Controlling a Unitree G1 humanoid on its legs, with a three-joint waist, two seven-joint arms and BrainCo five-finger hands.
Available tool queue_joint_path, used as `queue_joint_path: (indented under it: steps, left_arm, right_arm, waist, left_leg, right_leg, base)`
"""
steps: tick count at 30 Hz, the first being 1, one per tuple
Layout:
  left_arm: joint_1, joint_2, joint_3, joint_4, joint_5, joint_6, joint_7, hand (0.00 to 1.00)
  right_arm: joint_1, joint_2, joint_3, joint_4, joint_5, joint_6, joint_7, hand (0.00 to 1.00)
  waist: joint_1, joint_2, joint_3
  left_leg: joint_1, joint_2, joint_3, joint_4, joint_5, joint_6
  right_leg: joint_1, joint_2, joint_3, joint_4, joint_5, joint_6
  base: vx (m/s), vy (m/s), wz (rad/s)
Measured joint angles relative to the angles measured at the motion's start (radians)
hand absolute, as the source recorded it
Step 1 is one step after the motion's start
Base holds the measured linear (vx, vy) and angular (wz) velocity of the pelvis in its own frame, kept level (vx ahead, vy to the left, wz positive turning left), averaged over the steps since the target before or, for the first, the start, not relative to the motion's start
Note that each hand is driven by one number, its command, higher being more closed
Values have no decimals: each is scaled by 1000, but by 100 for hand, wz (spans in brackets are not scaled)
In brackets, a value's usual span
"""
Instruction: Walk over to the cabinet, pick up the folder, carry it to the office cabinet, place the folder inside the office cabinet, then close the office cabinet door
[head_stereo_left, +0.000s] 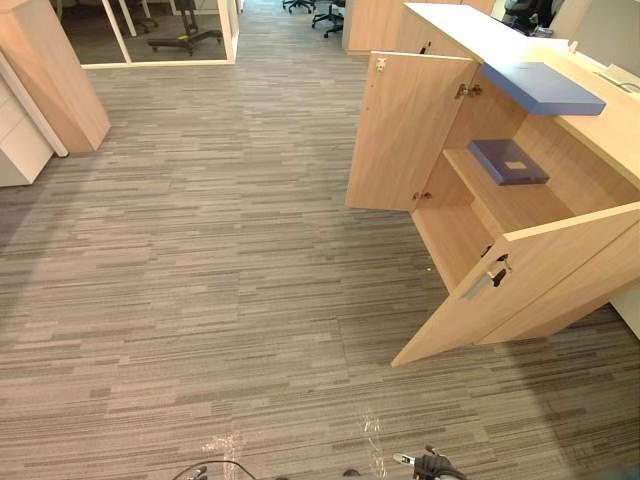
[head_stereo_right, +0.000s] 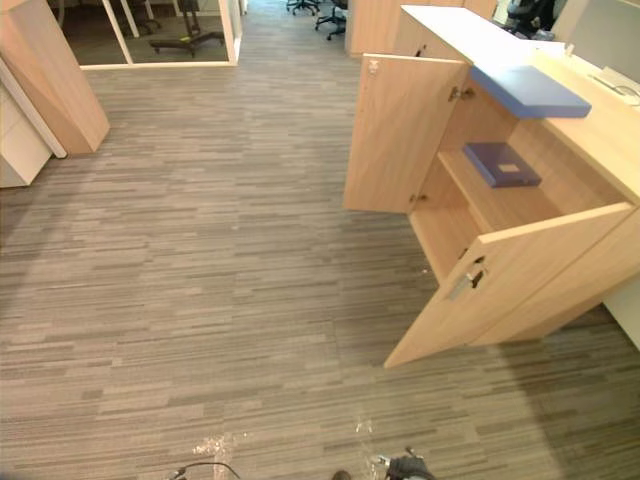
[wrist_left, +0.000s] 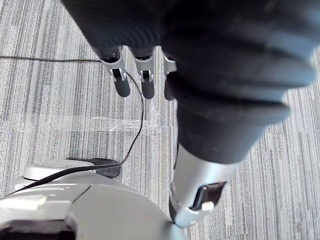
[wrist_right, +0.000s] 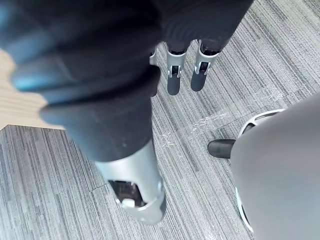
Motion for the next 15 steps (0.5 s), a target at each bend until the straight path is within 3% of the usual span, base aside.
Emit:
queue_joint_path:
  steps: [15]
  left_arm:
    - [-1,0,0,0,-5,0,-3,0]
  right_arm:
    - [0,0,-2,-1,1,0,8,0]
  waist:
    - [0,2,6]
  left_leg:
    - [0,0,1,0,0,0]
  right_leg:
    - [0,0,0,0,0,0]
  base:
    - [0,0,0]
